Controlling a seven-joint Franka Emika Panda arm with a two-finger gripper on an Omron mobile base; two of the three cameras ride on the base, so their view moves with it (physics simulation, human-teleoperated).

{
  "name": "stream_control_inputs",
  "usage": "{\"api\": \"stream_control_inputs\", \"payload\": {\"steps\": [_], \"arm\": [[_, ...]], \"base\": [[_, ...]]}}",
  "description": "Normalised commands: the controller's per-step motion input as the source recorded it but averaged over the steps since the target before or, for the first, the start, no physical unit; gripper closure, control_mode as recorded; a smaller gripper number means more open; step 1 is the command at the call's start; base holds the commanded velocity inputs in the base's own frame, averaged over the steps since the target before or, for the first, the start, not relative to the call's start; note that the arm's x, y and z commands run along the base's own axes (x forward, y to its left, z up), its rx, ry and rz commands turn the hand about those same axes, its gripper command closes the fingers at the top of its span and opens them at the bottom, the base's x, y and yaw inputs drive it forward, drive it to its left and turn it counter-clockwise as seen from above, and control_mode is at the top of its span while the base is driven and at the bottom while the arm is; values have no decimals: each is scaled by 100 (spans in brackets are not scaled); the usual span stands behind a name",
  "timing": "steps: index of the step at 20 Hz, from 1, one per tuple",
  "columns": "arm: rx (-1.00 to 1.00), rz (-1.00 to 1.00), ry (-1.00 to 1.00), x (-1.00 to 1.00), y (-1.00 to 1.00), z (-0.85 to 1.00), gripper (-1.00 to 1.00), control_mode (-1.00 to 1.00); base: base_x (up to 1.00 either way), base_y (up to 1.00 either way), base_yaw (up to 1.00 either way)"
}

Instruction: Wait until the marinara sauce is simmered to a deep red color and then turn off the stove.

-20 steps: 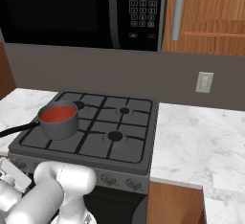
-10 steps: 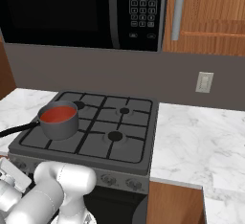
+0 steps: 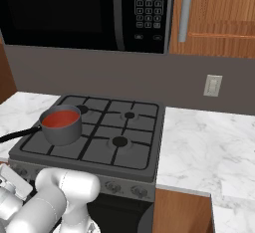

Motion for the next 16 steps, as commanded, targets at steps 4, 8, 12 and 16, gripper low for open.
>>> {"api": "stream_control_inputs", "payload": {"steps": [4,8,12,16], "arm": [[0,0,0,0,0,0,-100,-100],[0,0,0,0,0,0,-100,-100],[0,0,0,0,0,0,-100,-100],[0,0,0,0,0,0,-100,-100]], "base": [[0,0,0],[0,0,0],[0,0,0],[0,0,0]]}}
